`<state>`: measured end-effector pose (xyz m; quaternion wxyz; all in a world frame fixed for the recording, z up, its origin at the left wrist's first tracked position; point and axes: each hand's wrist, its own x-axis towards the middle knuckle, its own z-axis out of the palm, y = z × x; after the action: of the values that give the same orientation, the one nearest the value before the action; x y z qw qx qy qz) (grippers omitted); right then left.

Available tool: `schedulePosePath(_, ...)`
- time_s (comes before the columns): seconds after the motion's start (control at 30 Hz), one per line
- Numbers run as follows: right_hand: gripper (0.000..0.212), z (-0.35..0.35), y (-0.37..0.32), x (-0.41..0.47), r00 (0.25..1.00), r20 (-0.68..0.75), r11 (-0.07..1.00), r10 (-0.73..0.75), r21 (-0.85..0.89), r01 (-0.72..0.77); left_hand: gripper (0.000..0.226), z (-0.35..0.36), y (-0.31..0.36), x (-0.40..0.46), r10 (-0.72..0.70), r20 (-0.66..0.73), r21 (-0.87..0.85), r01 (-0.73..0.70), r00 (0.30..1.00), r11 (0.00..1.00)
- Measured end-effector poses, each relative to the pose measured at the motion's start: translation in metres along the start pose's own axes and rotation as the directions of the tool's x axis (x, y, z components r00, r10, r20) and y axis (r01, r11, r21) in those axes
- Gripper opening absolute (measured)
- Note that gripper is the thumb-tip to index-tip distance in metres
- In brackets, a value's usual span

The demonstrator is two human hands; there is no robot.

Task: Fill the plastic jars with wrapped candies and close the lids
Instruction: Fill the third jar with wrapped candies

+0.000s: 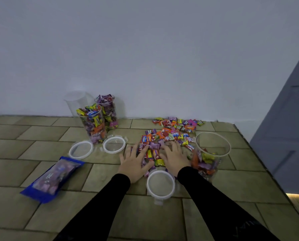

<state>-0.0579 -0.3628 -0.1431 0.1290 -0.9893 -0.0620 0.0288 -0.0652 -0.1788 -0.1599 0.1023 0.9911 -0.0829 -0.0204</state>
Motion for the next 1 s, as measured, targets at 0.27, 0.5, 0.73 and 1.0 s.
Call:
schedulePosePath(0.27,0.054,0.0,-0.002,0.028,0.999,-0.015,0.999,-0.029,0.016,0.029,0.08,-0.001,-0.002,0.028,0.001,-0.098,-0.12,-0.013,0.995,0.993)
schedulePosePath(0.5,0.082,0.007,-0.005,0.04,0.985,-0.046,0.98,-0.169,-0.117,0.163,0.072,0.004,-0.007,0.033,-0.003,-0.229,-0.325,-0.074,0.973,0.943)
schedulePosePath(0.73,0.039,0.006,-0.014,0.042,0.97,-0.11,0.976,-0.217,-0.056,0.212,0.019,0.004,-0.007,0.028,-0.063,-0.326,-0.484,-0.109,0.943,0.868)
schedulePosePath(1.0,0.03,0.001,-0.02,0.038,0.953,-0.247,0.974,-0.176,0.098,0.205,0.017,-0.005,-0.003,0.018,-0.075,-0.365,-0.561,-0.155,0.928,0.813)
